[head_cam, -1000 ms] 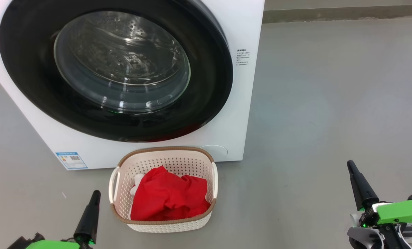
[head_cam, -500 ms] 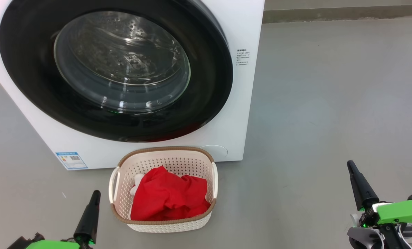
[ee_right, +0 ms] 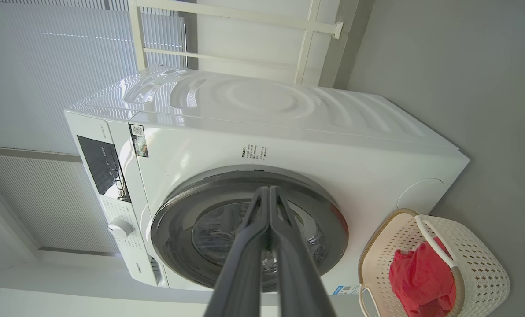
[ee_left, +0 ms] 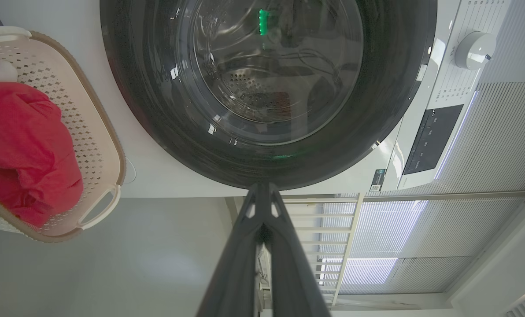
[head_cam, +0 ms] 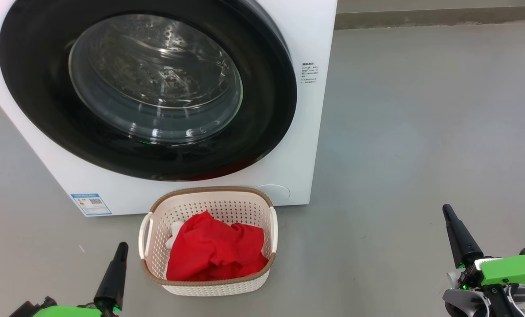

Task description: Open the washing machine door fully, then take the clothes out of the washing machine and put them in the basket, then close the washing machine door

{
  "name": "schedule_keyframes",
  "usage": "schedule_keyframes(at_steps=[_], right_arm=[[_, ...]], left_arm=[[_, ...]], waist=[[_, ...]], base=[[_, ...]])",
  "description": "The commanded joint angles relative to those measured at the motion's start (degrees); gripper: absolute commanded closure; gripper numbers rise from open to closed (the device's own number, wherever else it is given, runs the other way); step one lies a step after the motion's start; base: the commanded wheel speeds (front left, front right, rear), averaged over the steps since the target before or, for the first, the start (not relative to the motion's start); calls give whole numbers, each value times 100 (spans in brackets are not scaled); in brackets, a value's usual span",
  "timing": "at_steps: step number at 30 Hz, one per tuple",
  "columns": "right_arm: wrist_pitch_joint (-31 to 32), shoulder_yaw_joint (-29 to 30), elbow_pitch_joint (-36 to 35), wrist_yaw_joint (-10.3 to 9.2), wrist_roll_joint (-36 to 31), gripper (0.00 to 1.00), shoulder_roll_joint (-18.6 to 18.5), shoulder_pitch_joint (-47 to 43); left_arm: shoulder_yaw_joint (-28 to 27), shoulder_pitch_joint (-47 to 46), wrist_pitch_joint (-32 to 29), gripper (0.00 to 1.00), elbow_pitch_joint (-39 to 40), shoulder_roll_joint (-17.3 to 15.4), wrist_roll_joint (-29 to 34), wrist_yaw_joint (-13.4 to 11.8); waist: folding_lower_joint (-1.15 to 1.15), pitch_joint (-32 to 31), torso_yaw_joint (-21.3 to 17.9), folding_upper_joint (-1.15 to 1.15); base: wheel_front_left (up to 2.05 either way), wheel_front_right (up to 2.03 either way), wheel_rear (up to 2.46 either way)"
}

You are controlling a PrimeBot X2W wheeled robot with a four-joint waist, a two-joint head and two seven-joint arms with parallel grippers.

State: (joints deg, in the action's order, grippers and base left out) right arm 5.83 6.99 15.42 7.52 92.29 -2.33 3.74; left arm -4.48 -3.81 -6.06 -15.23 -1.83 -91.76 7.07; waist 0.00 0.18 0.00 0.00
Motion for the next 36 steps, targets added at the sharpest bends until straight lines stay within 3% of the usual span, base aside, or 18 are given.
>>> schedule_keyframes(at_steps=[1, 36], right_arm=[[41, -78, -141, -3, 12, 100, -80, 241], [53, -63, -140, -3, 0, 100, -69, 242]], left_arm=[[-204, -238, -43, 100, 118, -105, -40, 42], [-204, -238, -42, 100, 118, -105, -41, 42]], waist=[[0, 0, 0, 0], [0, 0, 0, 0]], base=[[0, 0, 0], [0, 0, 0]])
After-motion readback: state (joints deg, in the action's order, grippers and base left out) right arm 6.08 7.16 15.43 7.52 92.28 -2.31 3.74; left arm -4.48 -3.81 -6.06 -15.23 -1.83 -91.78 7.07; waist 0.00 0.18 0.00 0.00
